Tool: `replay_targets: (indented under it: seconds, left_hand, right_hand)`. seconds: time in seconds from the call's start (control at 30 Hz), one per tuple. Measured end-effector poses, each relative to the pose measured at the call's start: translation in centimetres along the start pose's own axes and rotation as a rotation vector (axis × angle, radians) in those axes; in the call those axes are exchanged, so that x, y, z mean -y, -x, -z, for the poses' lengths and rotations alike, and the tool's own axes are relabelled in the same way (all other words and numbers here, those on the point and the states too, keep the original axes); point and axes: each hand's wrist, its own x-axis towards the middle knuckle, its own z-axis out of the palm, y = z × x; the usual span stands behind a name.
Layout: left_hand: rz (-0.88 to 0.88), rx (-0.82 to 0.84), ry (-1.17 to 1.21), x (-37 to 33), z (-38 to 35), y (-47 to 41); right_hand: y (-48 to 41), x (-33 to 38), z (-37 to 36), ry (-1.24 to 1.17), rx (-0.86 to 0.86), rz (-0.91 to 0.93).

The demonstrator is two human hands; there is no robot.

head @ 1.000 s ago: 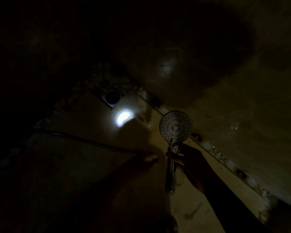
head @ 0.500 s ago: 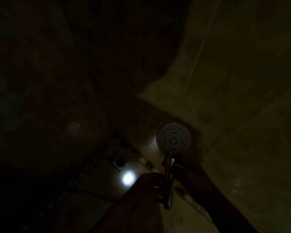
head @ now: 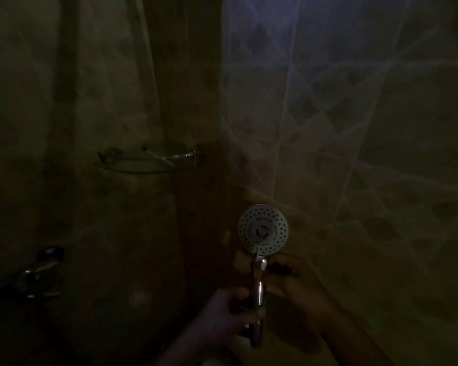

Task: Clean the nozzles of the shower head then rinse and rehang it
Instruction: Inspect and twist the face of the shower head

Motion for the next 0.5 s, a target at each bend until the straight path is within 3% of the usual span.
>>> replay_targets:
  seconds: [0.1,0.23,0.5]
  left_hand:
    - [-0.09,-0.052,0.006,-2.6,1.4,2.4]
    - [-0.121,-0.11,0.005,-4.7,4.5,5.6]
    - [-0.182,-0.209,-0.01,-6.0,12.5,8.8]
  right_hand:
    - [1.4,4.5,-2.1,0.105,0.016,0.044]
    - [1.9,8.7,-5.6,0.232,0.185,-0.088]
    - [-0.6,12.7,-13.8,0.288,0.264,0.05]
